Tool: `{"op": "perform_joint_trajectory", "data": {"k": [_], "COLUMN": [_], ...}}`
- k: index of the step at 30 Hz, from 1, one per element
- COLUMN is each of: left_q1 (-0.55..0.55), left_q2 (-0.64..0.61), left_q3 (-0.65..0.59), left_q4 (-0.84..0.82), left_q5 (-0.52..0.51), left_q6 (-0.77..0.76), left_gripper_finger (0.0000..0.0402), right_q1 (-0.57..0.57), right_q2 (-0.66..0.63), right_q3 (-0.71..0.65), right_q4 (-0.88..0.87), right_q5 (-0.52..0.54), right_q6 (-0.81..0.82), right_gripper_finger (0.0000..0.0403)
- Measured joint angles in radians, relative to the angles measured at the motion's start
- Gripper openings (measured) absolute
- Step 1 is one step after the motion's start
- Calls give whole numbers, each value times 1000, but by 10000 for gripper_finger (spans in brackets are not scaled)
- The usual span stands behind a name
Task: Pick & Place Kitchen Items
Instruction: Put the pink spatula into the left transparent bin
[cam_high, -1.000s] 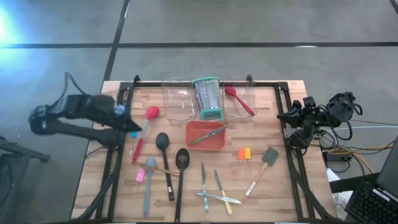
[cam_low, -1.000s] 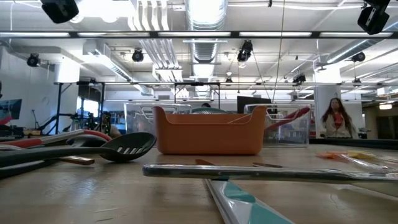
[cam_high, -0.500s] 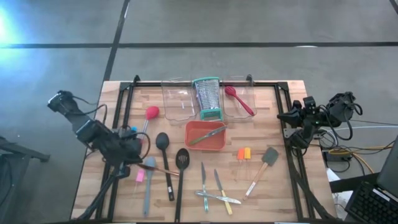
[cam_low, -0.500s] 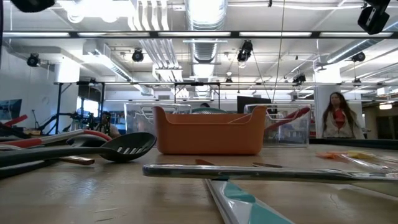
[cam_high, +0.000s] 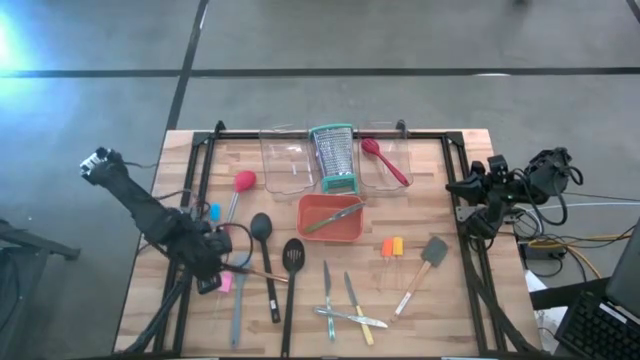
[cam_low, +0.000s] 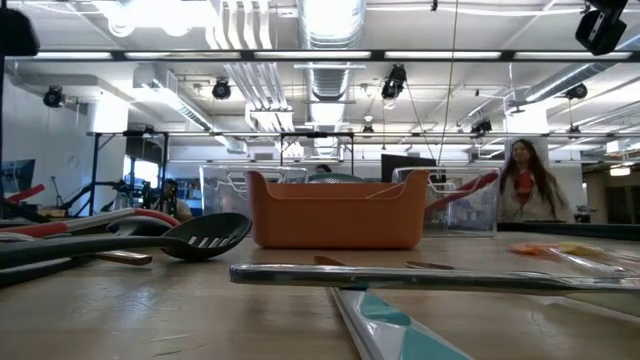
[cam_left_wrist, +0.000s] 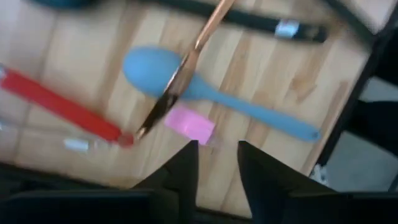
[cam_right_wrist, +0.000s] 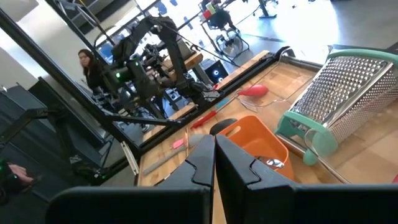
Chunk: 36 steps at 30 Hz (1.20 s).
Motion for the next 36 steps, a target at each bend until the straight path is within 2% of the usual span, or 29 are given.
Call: {"op": "perform_joint_trajectory", "data": {"k": [6,11,14,21,36], "left_q1": [0,0,0,0,-4], "left_q2": [28,47,66,103,227], "left_q3": [-78,-158,-195,-241,-259], "left_q4": [124,365,436,433,381], "left_q5": [63,68,93,112,134], "left_q6": [-26,-30,-45,-167,-162], "left_gripper_finger": [166,171,170,168,167], "right_q1": [0,0,0,0,0], "right_q2": [0,0,0,0,0], "right_q3": [0,0,0,0,0], "right_q4": [0,0,0,0,0], "right_q5": [0,0,0,0,0], "right_q6": [0,0,0,0,0], "right_gripper_finger": [9,9,9,9,9]}}
